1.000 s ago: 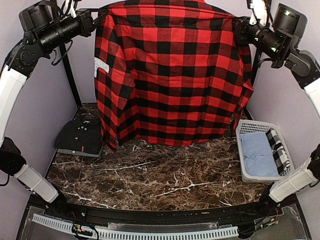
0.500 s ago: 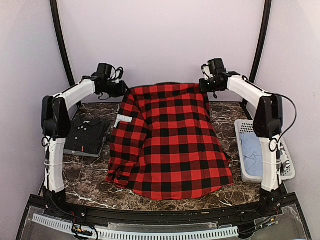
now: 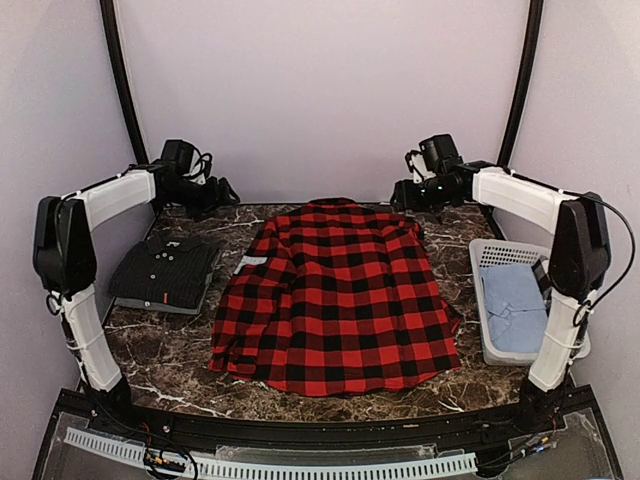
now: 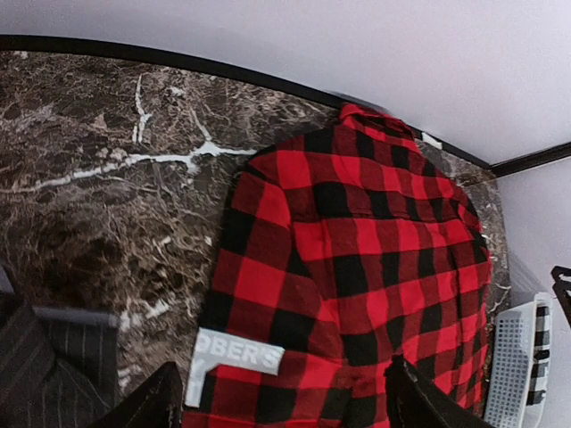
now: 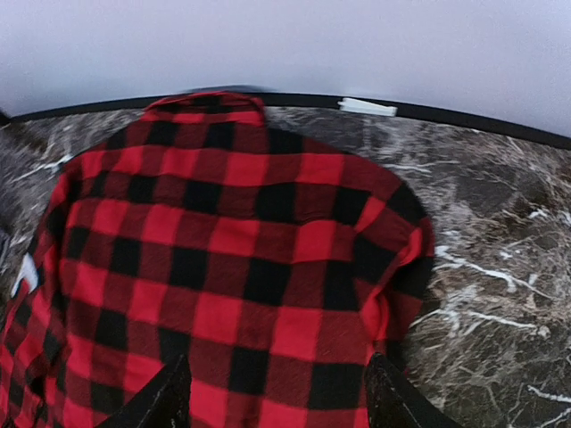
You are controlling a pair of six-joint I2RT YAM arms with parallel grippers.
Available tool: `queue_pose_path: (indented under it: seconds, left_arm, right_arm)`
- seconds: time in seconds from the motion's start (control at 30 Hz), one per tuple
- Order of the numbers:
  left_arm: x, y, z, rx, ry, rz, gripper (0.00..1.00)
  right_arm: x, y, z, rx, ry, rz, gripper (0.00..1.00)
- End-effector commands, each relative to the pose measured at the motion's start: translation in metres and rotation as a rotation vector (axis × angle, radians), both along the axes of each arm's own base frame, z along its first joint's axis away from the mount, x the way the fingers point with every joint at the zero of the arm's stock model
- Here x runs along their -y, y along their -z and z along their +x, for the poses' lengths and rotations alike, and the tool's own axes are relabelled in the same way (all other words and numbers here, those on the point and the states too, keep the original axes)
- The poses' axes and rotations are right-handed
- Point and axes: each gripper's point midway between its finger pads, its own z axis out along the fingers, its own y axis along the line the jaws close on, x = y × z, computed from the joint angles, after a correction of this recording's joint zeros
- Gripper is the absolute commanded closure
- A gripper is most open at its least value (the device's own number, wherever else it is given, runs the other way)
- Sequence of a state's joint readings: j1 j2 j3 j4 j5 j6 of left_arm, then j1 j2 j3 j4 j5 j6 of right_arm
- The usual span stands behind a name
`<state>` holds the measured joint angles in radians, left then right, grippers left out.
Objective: Fold and stack the long sleeve shirts
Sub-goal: Flatten out the crumpled shirt at the center of the board, then pick up the flattened shirt from the center of the board.
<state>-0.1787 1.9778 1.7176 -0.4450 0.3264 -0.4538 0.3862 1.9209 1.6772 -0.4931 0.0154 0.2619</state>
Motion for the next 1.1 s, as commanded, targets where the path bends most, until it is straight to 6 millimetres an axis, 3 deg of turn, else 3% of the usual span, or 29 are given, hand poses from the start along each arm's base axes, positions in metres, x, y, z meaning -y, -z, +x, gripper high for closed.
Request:
queue_pose_path:
  seconds: [0.0,0.03,0.07,0.1,0.13,0.17,0.2,0.23,0.27,0.33,0.37,0.4,0.53,0.73,1.07]
  left_arm:
    - [0.01,-0.024,-0.061,0.036,0.005,-0.062,0.24]
    - [0.007,0.0,-0.08,-0.017,-0.001,-0.04,0.25]
    - [0.012,-0.012,-0.094,0.009,0.007,-0.047,0.25]
    - [0.009,0.009,-0.112,-0.038,-0.003,-0.025,0.27]
    - [0.014,0.002,-0.125,-0.028,-0.001,-0.031,0.28]
    - [0.016,0.021,-0.142,-0.07,-0.015,-0.006,0.3]
    - [0.015,0.017,-0.153,-0.064,-0.023,-0.005,0.31]
    - [0.015,0.034,-0.168,-0.108,-0.045,0.016,0.32]
    - [0.014,0.032,-0.178,-0.107,-0.057,0.017,0.35]
    - [0.006,0.058,-0.207,-0.173,-0.099,0.047,0.38]
    - [0.005,0.057,-0.214,-0.171,-0.126,0.045,0.39]
    - [-0.003,0.072,-0.226,-0.2,-0.149,0.077,0.42]
    - [-0.009,0.095,-0.265,-0.282,-0.175,0.124,0.45]
    - [-0.003,0.119,-0.307,-0.36,-0.144,0.17,0.48]
    - [0.007,0.156,-0.345,-0.458,-0.08,0.263,0.52]
  right_arm:
    - [-0.056,-0.003,-0.041,0.023,-0.113,0.134,0.39]
    - [-0.064,0.001,-0.052,0.016,-0.13,0.136,0.39]
    - [-0.072,0.004,-0.062,0.01,-0.149,0.138,0.39]
    - [-0.078,0.008,-0.071,0.003,-0.162,0.141,0.39]
    - [-0.085,0.011,-0.08,-0.006,-0.178,0.149,0.4]
    - [-0.092,0.013,-0.089,-0.011,-0.199,0.155,0.4]
    - [-0.097,0.017,-0.097,-0.018,-0.214,0.155,0.4]
    - [-0.103,0.021,-0.106,-0.025,-0.229,0.156,0.4]
    - [-0.108,0.026,-0.113,-0.033,-0.246,0.157,0.41]
    - [-0.118,0.04,-0.13,-0.056,-0.278,0.15,0.41]
    - [-0.121,0.044,-0.135,-0.062,-0.287,0.144,0.41]
    - [-0.124,0.049,-0.141,-0.068,-0.297,0.137,0.41]
    - [-0.133,0.062,-0.153,-0.087,-0.32,0.116,0.42]
    - [-0.14,0.066,-0.158,-0.088,-0.337,0.108,0.42]
    - [-0.147,0.072,-0.167,-0.099,-0.351,0.097,0.42]
